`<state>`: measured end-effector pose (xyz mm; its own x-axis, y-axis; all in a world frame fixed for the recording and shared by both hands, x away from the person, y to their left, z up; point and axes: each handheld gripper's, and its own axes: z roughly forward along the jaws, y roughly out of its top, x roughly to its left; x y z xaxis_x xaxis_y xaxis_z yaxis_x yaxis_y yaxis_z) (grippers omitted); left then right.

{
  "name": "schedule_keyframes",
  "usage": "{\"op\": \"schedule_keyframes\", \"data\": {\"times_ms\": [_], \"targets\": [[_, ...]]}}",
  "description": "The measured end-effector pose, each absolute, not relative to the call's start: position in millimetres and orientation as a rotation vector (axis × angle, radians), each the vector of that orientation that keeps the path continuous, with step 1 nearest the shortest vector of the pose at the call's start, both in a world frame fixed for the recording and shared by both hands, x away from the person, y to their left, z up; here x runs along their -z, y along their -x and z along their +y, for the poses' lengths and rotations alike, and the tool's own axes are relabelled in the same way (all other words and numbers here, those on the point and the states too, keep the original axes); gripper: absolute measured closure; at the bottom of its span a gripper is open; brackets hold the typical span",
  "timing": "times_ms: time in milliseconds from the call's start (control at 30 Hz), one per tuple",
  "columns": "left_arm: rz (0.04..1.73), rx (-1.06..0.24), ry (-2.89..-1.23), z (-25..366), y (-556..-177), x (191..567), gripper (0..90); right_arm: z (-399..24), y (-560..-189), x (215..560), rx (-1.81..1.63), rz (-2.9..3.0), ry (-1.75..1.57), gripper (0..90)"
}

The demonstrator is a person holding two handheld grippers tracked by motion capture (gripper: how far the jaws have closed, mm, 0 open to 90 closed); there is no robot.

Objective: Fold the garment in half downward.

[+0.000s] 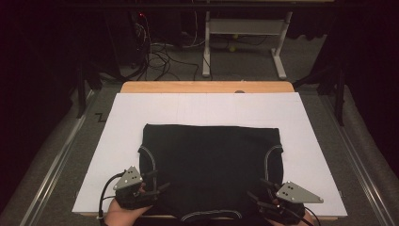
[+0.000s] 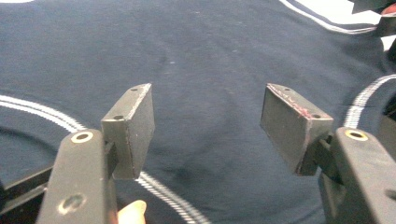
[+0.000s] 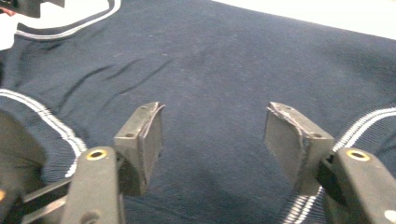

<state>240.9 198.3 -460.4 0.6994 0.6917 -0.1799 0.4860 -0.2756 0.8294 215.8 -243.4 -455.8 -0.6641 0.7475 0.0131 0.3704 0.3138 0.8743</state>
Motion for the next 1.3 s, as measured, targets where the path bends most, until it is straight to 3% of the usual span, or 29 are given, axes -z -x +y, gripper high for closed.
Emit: {"op": "schedule_keyframes", "data": {"times_ms": [200, 767, 833, 1067, 1300], "targets": [[0.962, -0.306, -1.918, 213.5, -251.0, 464.2, 29.8, -252.5, -223.7, 461.2, -1.304, 2.152, -1.078, 24.0], [1.04, -0.304, -1.86, 243.4, -269.6, 465.3, 8.3, -267.3, -236.6, 462.1, -1.283, 2.049, -1.187, 0.5], [1.059, -0.299, -1.857, 243.7, -273.7, 465.2, 0.0, -267.0, -237.7, 461.8, -1.282, 2.051, -1.185, 0.3], [1.087, -0.358, -1.857, 242.3, -284.3, 464.3, 0.0, -257.3, -242.7, 451.4, -1.293, 2.035, -1.135, 0.2], [1.071, -0.305, -1.819, 247.7, -296.8, 460.4, 0.0, -226.2, -254.7, 436.9, -1.305, 2.044, -1.045, 0.2]]}}
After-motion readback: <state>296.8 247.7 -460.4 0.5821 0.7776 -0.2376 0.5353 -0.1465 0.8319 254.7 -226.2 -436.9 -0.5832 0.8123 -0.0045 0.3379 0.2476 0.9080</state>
